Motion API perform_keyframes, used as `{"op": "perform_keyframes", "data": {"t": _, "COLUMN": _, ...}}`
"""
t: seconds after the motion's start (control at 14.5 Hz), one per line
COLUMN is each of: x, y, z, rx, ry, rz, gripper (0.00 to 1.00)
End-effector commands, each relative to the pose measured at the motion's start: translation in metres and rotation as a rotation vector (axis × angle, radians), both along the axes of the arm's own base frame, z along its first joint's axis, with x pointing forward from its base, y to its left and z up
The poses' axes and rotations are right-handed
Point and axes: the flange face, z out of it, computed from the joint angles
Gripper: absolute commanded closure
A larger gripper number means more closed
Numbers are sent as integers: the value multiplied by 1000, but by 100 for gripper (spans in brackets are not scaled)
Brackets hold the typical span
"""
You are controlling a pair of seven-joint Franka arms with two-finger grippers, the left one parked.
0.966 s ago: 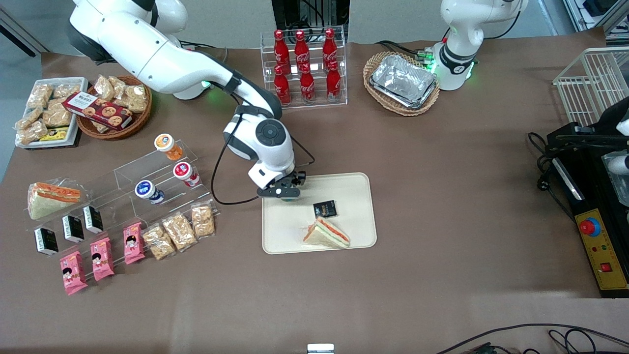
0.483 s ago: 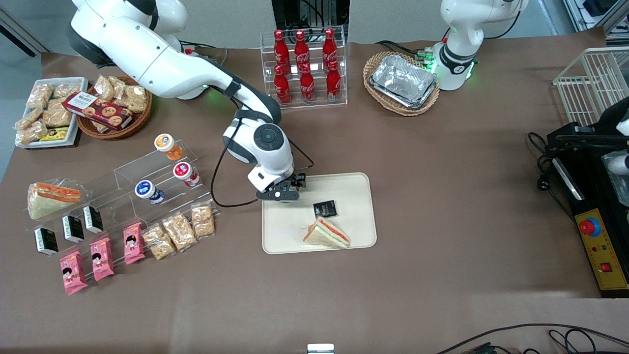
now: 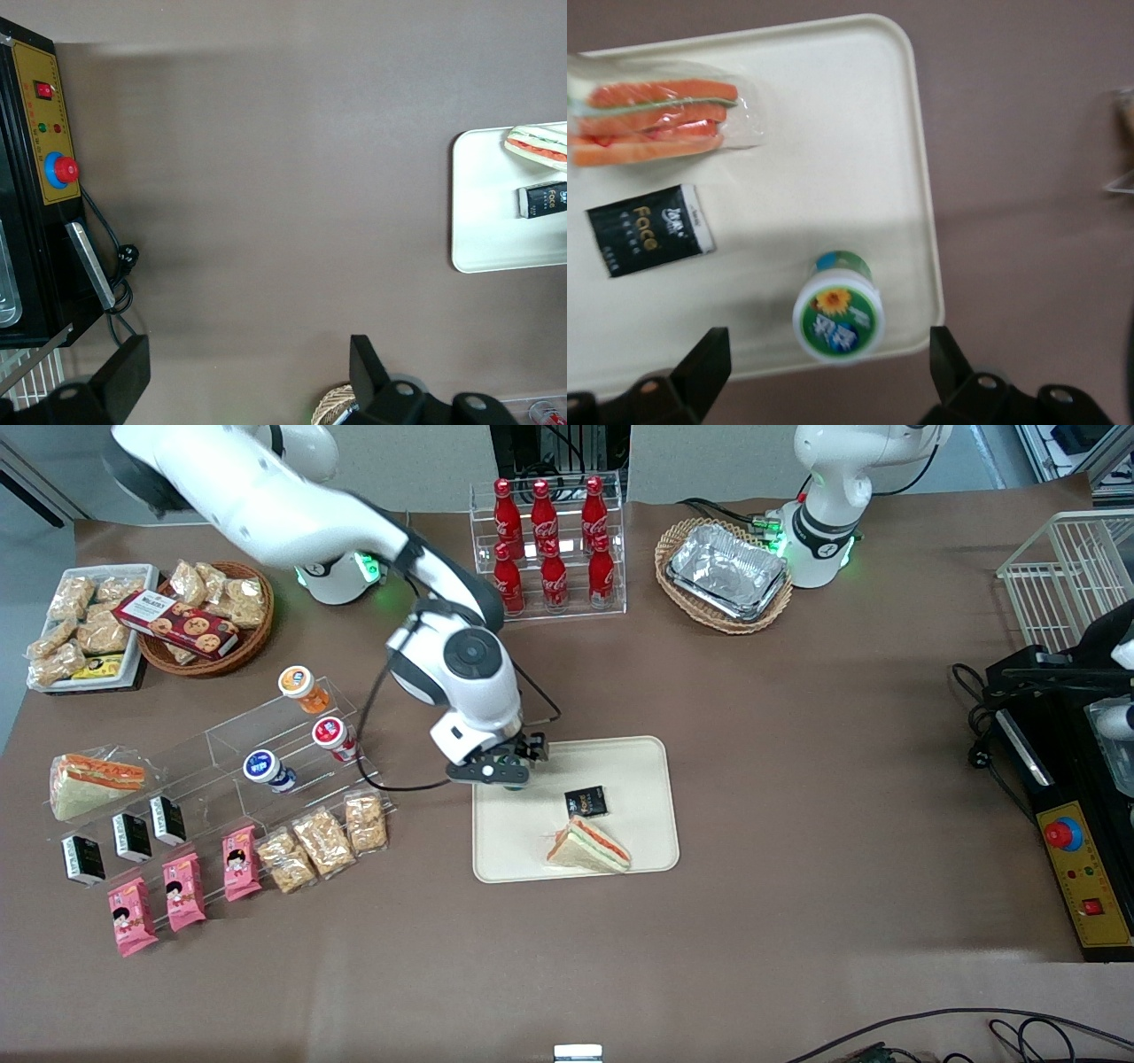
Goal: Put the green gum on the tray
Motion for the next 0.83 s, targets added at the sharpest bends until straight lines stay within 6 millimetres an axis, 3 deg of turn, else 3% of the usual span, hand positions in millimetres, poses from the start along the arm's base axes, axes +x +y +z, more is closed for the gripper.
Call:
{"op": "perform_keyframes", "data": {"t": 0.0, "x": 9, "y": -64, "z": 108, "rx": 5, "ry": 35, "rz": 45, "gripper": 0}}
{"op": "perform_keyframes", "data": {"t": 0.14, "x": 23, "y": -133, "z": 157, "rx": -1, "ry": 54, "rz": 62, "gripper": 0}}
{"op": "perform_keyframes", "data": {"t": 0.34, "x": 30, "y": -216, "z": 205, "rx": -61, "ry": 42, "rz": 67, "gripper": 0}}
{"op": "perform_keyframes", "data": {"t": 0.48, "x": 28, "y": -249, "z": 229, "rx": -87, "ry": 23, "rz": 36, "gripper": 0}}
{"op": "perform_keyframes", "data": {"t": 0.62, "x": 20, "y": -261, "z": 263, "rx": -110, "ry": 13, "rz": 146, "gripper": 0}}
{"op": "perform_keyframes", "data": {"t": 0.76, "x": 28, "y": -306, "z": 273, "rx": -70, "ry": 32, "rz": 125, "gripper": 0}}
